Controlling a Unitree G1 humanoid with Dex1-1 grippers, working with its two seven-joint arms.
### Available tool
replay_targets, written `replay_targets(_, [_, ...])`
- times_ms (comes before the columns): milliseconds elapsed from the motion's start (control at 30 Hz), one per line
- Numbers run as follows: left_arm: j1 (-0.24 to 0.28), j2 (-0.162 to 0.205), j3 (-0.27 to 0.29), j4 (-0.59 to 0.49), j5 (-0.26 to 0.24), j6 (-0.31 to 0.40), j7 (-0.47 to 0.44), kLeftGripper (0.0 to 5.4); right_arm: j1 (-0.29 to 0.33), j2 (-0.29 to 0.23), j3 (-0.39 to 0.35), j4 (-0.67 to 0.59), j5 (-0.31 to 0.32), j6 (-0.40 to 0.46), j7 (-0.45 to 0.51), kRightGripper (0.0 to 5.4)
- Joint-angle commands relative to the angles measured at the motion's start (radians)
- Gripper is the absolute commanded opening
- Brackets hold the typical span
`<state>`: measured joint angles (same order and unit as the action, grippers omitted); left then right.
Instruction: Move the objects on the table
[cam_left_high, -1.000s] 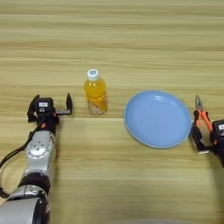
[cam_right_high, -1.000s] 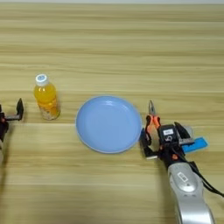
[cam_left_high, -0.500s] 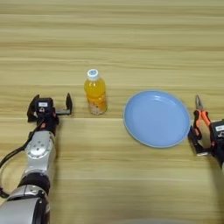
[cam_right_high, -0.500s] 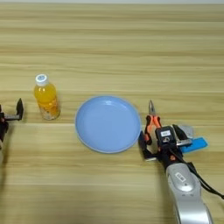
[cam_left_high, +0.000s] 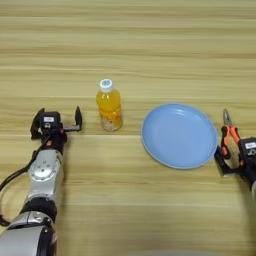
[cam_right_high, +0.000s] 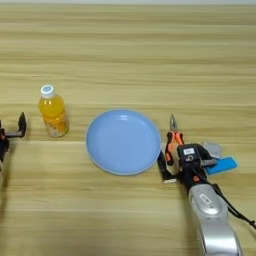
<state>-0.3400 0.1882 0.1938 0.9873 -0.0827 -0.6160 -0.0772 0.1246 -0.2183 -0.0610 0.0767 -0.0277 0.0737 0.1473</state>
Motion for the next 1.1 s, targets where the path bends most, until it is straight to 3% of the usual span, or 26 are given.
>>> replay_targets(33, [-0.015, 0.009, 0.003, 0.009, 0.003, -0.002, 0.001, 5.40, 0.000, 0.007, 0.006, 0.027, 0.036, 0.020, 0.044, 5.37])
replay_targets(333, [-0.012, 0.008, 0.002, 0.006, 0.004, -0.003, 0.000, 5.40, -0.010, 0.014, 0.007, 0.074, 0.069, 0.052, 0.062, 5.37])
replay_targets(833, [-0.012, 0.011, 0.004, 0.004, 0.003, -0.004, -0.001, 5.40, -0.021, 0.008, 0.006, 0.126, 0.053, 0.076, 0.026, 3.80])
replay_targets(1100, [-0.012, 0.011, 0.004, 0.000, 0.002, -0.004, -0.001, 5.40, -0.021, 0.006, 0.000, 0.132, 0.054, 0.073, 0.022, 3.52])
